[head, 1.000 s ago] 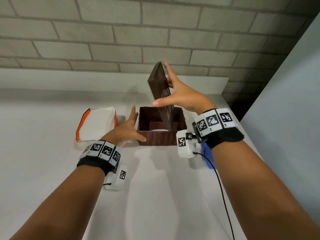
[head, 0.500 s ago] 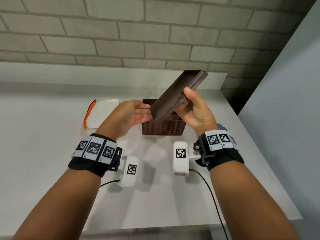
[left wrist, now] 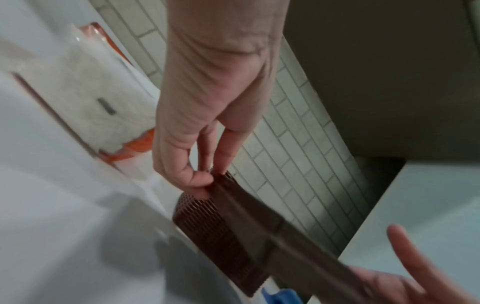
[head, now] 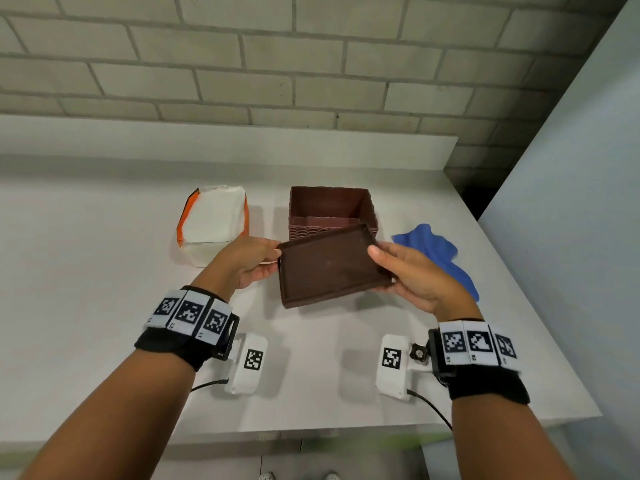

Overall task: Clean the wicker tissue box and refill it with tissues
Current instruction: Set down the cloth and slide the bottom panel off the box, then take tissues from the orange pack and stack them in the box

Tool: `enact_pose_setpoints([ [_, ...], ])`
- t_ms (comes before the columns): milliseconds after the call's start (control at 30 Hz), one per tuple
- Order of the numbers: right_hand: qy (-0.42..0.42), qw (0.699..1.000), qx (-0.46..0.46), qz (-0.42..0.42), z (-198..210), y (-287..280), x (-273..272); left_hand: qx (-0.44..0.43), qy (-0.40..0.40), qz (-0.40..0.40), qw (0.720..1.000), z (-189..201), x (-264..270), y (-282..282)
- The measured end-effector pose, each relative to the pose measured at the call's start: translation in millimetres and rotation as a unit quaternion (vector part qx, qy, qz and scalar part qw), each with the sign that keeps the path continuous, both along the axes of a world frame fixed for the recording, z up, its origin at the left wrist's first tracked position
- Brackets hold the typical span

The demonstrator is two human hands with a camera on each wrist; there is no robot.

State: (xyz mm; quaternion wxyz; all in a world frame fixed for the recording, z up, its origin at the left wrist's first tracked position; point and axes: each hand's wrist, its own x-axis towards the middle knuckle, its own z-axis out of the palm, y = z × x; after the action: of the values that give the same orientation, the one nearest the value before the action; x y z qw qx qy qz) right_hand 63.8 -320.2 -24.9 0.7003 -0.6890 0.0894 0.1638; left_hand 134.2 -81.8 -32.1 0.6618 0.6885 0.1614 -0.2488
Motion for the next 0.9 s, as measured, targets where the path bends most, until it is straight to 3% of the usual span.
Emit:
enact_pose_setpoints([
  [167, 0.113, 0.986, -0.119, 0.031, -3, -1, -9, 0.077, -0.024, -0.024, 0.996, -7, -3, -7],
  [367, 0.165, 0.966, -0.2, 0.015, -15, 11, -2, 0.184, -0.081, -0.078, 0.977, -30, 0, -18],
  [633, 0.161, 0.946, -0.282, 0.007, -19, 21, 8, 0.336, -0.161, -0.103, 0.922, -34, -4, -28],
  [800, 0.152, 0.931, -0.332, 0.022, -10, 29, 8, 0.375, -0.167, -0.1, 0.906, -33, -5, -30],
  [900, 0.1, 0.896, -0.429, 0.06, 4, 35, 10, 0.383, -0.175, -0.107, 0.901, -31, -5, -26],
])
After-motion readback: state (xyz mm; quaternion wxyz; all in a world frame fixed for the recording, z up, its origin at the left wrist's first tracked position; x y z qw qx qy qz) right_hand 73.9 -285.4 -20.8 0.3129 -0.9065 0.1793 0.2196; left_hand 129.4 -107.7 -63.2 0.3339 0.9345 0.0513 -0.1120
